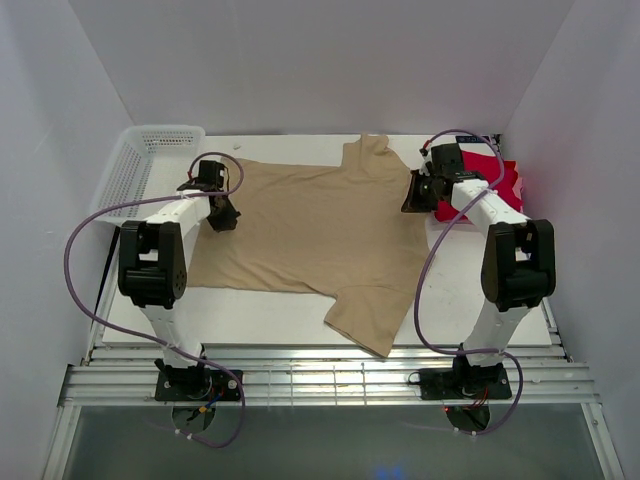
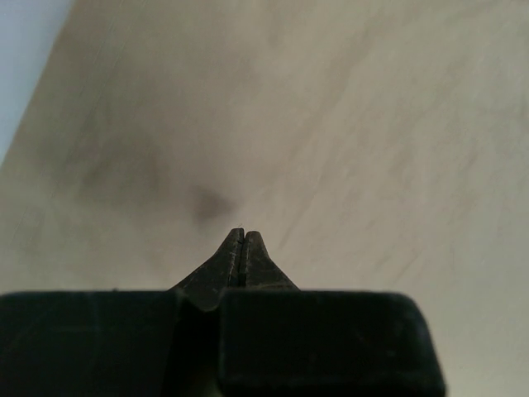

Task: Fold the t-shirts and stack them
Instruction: Fold the tshirt

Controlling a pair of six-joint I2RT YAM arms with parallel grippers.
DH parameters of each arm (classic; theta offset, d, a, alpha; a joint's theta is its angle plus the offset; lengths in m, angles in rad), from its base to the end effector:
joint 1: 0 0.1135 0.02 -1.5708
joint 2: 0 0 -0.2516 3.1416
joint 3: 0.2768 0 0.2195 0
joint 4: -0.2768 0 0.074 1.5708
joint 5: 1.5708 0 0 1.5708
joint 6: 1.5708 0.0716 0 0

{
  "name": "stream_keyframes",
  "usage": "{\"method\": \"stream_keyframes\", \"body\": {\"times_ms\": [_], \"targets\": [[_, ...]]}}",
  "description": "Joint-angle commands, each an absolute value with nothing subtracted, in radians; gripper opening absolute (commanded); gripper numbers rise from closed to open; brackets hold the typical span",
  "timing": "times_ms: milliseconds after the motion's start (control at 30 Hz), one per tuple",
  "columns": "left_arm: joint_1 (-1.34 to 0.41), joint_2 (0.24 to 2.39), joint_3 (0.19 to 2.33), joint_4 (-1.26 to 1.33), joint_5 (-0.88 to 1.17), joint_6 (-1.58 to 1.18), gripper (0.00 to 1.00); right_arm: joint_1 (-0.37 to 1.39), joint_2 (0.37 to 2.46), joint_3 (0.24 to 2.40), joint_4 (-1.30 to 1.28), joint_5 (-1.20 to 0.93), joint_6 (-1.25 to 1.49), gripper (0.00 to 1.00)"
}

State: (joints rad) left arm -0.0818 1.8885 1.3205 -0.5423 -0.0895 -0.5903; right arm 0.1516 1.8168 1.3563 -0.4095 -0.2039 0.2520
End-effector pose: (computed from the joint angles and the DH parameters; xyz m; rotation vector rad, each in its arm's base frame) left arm 0.3727 -0.0241 0.1593 -0.7004 2.5834 -0.0938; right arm 0.3833 0.0732 0.2073 0.0316 2.4629 0.4270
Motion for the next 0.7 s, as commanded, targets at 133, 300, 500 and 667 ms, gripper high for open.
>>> {"method": "stream_keyframes", "body": {"times_ms": [133,300,500,667], "targets": [[-0.081,1.684,1.200,-0.540,-0.100,-0.609,0.00,0.164,1.897,1.368,-0.436,-0.169,0.252,0.08],[-0.080,1.638,1.160,-0.538,-0.110,-0.601,0.00,0.173,1.994,1.422,-0.491,-0.130,0.241,0.08],[-0.081,1.615,1.128,-0.540,-0.113,-0.595,0.00,0.176,2.095,1.496,-0.534,-0.080,0.235,0.08],[-0.080,1.597,1.108,-0.549,-0.118,-0.595,0.00,0.176,2.163,1.613,-0.610,-0.005,0.219,0.08]]}}
